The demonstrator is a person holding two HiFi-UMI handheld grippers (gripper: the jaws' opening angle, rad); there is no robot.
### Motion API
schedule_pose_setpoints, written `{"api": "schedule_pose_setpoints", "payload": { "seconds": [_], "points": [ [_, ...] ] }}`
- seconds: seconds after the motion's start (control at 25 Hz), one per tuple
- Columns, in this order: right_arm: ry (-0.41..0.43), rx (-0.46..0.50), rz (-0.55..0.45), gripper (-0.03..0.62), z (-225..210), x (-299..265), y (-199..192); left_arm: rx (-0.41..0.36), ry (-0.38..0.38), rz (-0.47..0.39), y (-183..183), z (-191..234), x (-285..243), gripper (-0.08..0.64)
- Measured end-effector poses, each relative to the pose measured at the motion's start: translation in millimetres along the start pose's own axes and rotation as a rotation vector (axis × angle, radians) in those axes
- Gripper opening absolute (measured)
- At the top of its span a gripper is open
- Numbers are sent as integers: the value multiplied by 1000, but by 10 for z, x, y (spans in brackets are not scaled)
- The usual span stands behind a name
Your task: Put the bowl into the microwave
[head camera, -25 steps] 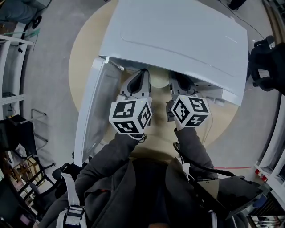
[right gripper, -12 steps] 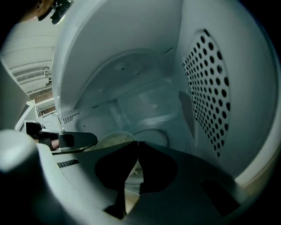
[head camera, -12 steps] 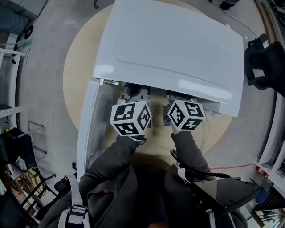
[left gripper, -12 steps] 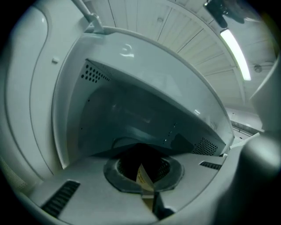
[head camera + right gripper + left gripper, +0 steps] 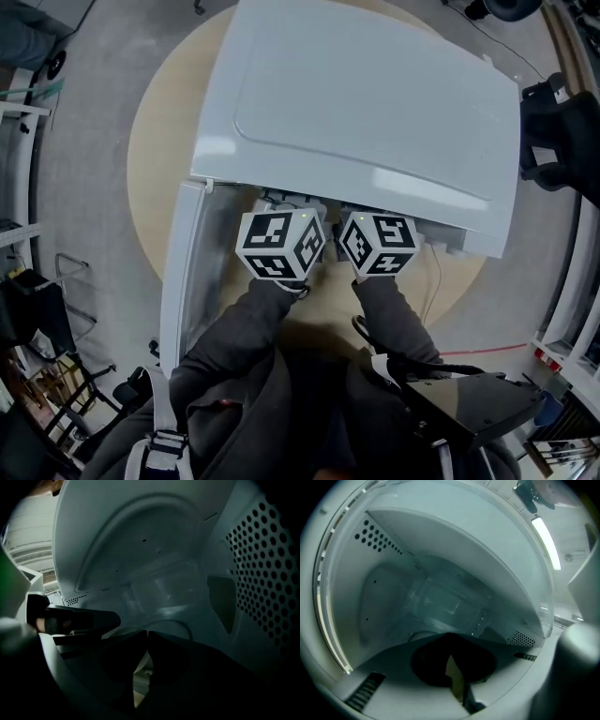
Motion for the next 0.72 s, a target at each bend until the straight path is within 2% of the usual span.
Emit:
{"api": "schedule_pose_setpoints", "payload": {
  "seconds": [0.2,0.32,0.52,0.72],
  "points": [
    [18,-6,-6,21,-30,0,-26,-11,-1,-54,68,19,10,6],
    [11,26,-12,23,-16,67,-41,-23,8,-69,103,41,15,8],
    [-28,111,-5,32,-11,162,-74,-34,10,-70,92,65,1,8],
    [-44,107,-3,61,-51,240,-83,-52,15,-78,77,66,9,6]
  ]
}}
Point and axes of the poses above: the fingertips, and each gripper's own axes: x backward along the fingers, z to its left, y out of its top, the point moved 6 cm from there along x, backward along the fingers, and after that the axes turned 5 degrees about z, right-handed, at the moved point
